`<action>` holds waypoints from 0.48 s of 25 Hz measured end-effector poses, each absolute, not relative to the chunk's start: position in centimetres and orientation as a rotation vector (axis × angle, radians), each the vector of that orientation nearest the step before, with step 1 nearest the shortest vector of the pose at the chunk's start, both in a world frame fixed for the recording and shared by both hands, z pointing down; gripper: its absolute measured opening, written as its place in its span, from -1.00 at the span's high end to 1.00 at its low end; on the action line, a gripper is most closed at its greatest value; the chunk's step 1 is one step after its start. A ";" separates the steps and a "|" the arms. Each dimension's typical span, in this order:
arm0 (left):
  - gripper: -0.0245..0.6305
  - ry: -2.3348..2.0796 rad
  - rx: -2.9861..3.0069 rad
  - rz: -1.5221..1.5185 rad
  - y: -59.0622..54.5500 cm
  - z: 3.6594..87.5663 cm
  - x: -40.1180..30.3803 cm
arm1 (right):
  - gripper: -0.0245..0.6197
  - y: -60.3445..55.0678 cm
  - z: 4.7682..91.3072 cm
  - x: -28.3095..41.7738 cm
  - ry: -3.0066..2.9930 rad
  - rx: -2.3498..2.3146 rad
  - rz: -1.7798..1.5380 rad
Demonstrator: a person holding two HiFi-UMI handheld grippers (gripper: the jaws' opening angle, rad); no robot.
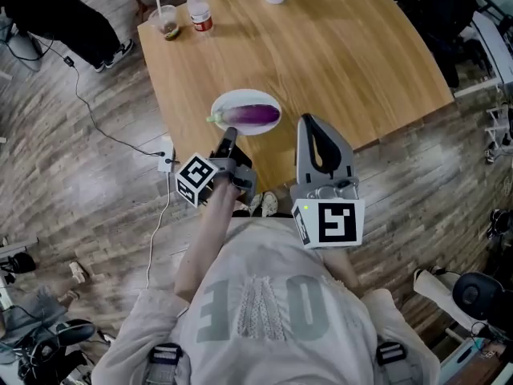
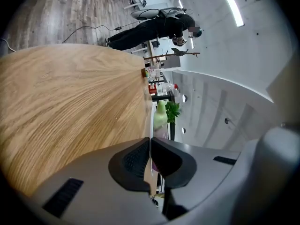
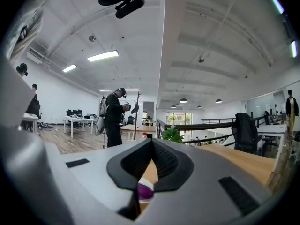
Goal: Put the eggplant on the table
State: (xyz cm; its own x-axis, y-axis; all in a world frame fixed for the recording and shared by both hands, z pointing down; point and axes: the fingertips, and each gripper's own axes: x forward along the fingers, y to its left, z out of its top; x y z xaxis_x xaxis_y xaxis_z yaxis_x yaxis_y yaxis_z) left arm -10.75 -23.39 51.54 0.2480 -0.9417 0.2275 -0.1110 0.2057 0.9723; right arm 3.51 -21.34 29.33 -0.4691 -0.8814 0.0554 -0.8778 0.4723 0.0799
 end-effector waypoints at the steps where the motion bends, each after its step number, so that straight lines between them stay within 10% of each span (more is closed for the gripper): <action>1: 0.87 -1.171 1.213 -0.804 -23.2 52.2 -10.9 | 0.87 -21.3 29.6 3.5 -2.613 1.574 -0.048; 12: 0.87 -1.138 1.188 -0.719 -22.5 56.1 -10.2 | 0.87 -20.9 31.4 3.9 -2.553 1.609 0.024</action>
